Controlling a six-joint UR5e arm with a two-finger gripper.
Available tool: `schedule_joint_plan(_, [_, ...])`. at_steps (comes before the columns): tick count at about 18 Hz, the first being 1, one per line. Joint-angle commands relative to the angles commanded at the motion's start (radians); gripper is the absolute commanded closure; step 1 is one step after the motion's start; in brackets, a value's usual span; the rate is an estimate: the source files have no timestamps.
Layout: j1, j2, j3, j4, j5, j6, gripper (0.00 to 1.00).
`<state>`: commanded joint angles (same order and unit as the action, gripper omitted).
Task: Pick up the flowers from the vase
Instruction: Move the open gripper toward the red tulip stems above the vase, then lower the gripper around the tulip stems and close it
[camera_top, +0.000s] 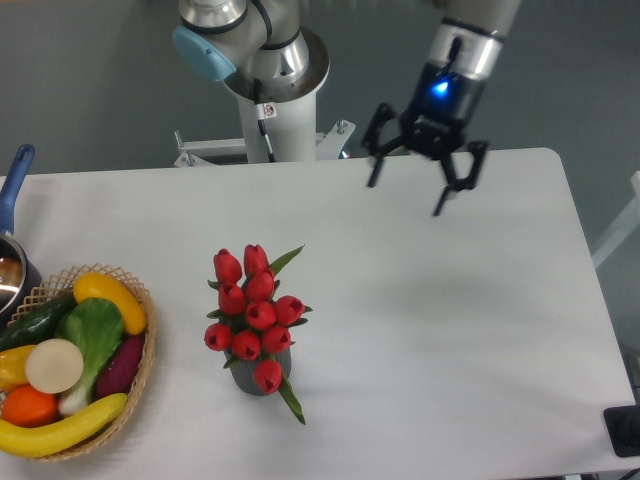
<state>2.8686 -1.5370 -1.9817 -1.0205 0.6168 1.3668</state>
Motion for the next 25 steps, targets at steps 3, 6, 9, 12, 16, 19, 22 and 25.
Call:
schedule_joint_plan(3, [-0.044, -0.002, -0.031, 0.056, -0.008, -0.009, 0.0])
schedule_joint_plan(6, [-0.095, -0.04, -0.014, 0.06, -0.009, -0.009, 0.0])
schedule_joint_plan(9, [-0.135, -0.086, -0.011, 0.132, -0.002, -0.012, 0.0])
schedule_joint_plan(12, [-0.176, -0.124, 0.007, 0.138, -0.008, -0.012, 0.0])
schedule_joint_plan(16, [-0.206, -0.182, 0.053, 0.138, -0.008, -0.021, 0.0])
schedule_joint_plan(19, [-0.238, -0.242, 0.113, 0.148, -0.008, -0.037, 0.0])
schedule_joint_plan(22, [-0.258, -0.276, 0.135, 0.187, -0.009, -0.083, 0.0])
schedule_joint_plan(25, [-0.261, -0.291, 0.136, 0.218, -0.006, -0.107, 0.0])
